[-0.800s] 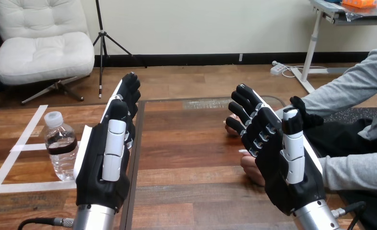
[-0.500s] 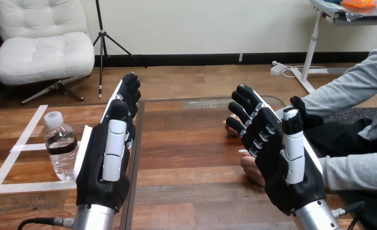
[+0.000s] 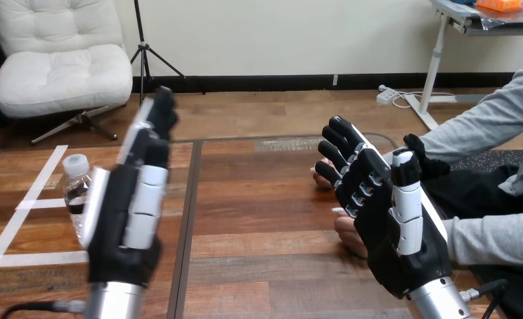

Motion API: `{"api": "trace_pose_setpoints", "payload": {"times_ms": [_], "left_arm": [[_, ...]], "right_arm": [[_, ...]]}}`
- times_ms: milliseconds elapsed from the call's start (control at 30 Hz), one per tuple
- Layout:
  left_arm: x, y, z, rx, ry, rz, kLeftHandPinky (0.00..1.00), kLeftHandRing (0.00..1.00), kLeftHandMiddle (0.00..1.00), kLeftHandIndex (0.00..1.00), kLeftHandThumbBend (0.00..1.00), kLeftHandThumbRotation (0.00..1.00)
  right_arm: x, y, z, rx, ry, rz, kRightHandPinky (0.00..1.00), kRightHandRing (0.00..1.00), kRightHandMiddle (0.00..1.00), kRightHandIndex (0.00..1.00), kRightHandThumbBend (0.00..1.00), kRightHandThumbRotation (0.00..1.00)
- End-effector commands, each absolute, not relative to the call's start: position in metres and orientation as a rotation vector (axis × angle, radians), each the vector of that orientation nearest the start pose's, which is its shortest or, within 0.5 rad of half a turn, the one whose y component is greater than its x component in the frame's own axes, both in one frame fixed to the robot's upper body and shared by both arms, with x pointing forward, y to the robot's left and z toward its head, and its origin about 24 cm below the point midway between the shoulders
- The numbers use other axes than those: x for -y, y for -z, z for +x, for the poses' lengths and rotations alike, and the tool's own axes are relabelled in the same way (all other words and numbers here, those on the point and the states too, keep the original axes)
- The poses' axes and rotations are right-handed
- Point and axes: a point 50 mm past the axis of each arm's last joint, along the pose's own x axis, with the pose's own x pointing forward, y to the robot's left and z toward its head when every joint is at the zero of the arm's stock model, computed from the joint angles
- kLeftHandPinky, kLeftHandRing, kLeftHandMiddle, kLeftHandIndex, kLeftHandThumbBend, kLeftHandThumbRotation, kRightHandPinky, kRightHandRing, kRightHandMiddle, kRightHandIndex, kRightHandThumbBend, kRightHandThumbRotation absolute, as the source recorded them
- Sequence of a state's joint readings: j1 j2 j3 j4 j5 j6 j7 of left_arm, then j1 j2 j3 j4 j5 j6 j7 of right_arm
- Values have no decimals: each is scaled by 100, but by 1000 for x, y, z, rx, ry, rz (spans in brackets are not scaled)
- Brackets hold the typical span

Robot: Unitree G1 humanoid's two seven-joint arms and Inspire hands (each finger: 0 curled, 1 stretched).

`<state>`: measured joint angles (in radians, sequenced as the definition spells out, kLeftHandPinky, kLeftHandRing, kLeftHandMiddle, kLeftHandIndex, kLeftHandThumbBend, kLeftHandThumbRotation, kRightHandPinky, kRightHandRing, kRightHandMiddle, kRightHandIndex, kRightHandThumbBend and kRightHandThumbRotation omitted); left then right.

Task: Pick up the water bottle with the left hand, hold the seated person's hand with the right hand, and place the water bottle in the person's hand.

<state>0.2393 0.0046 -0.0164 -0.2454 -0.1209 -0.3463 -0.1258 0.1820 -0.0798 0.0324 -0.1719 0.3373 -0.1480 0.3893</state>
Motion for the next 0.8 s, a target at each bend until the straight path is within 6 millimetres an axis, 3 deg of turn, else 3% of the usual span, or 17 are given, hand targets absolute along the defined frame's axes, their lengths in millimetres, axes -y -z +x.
{"api": "trace_pose_setpoints", "payload": {"times_ms": [0, 433, 767], "left_arm": [[-172, -103, 210, 510, 5, -35, 99, 95, 95, 94, 83, 87], [-200, -121, 211, 625, -114, -15, 100, 97, 97, 95, 91, 76], [-217, -126, 210, 667, -187, -20, 99, 97, 97, 93, 89, 77]], "right_arm": [[147, -78, 221, 278, -388, 214, 97, 99, 97, 95, 70, 100], [147, -77, 221, 274, -376, 219, 95, 97, 96, 94, 70, 100], [147, -77, 221, 273, -378, 222, 94, 97, 96, 94, 71, 100]]}}
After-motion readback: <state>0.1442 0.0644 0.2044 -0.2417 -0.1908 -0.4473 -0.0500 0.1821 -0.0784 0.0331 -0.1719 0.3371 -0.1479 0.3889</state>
